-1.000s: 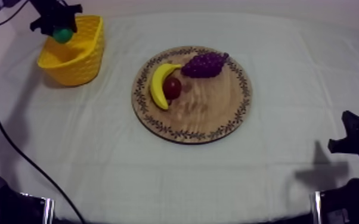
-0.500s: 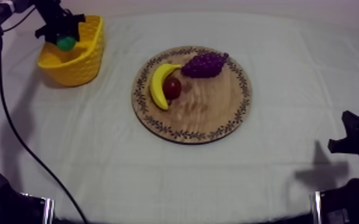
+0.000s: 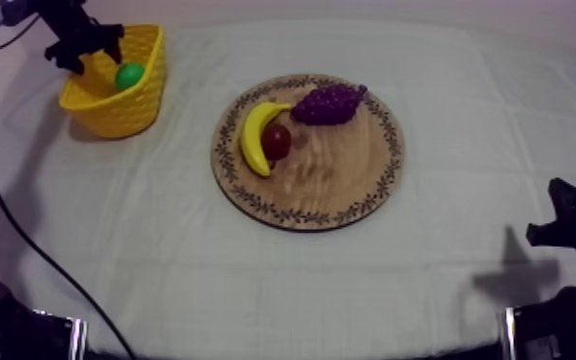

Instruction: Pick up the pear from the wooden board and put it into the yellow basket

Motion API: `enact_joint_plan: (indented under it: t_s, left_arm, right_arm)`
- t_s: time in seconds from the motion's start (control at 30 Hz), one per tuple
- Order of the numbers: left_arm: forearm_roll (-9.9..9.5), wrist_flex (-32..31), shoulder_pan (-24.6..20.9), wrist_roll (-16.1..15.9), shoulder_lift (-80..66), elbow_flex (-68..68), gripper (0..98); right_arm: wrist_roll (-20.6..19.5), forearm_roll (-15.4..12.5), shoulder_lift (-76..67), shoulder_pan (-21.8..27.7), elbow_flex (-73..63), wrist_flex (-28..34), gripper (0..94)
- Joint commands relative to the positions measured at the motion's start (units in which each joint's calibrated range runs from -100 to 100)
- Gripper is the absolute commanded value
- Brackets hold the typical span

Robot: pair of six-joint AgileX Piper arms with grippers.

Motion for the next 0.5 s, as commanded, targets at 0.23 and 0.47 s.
enact_joint_plan:
  t_s: [0.23, 0.47]
  left_arm:
    - [-0.62, -32.86, -4.08, 0.24, -32.27, 38.61, 12.5]
    - [-0.08, -44.82, -6.85, -1.44, -58.28, 62.18, 1.1]
  right_arm:
    - [0.02, 0.0, 0.01, -0.01, 0.03, -0.03, 0.3]
    - [0.03, 0.0, 0.01, -0.01, 0.03, -0.03, 0.3]
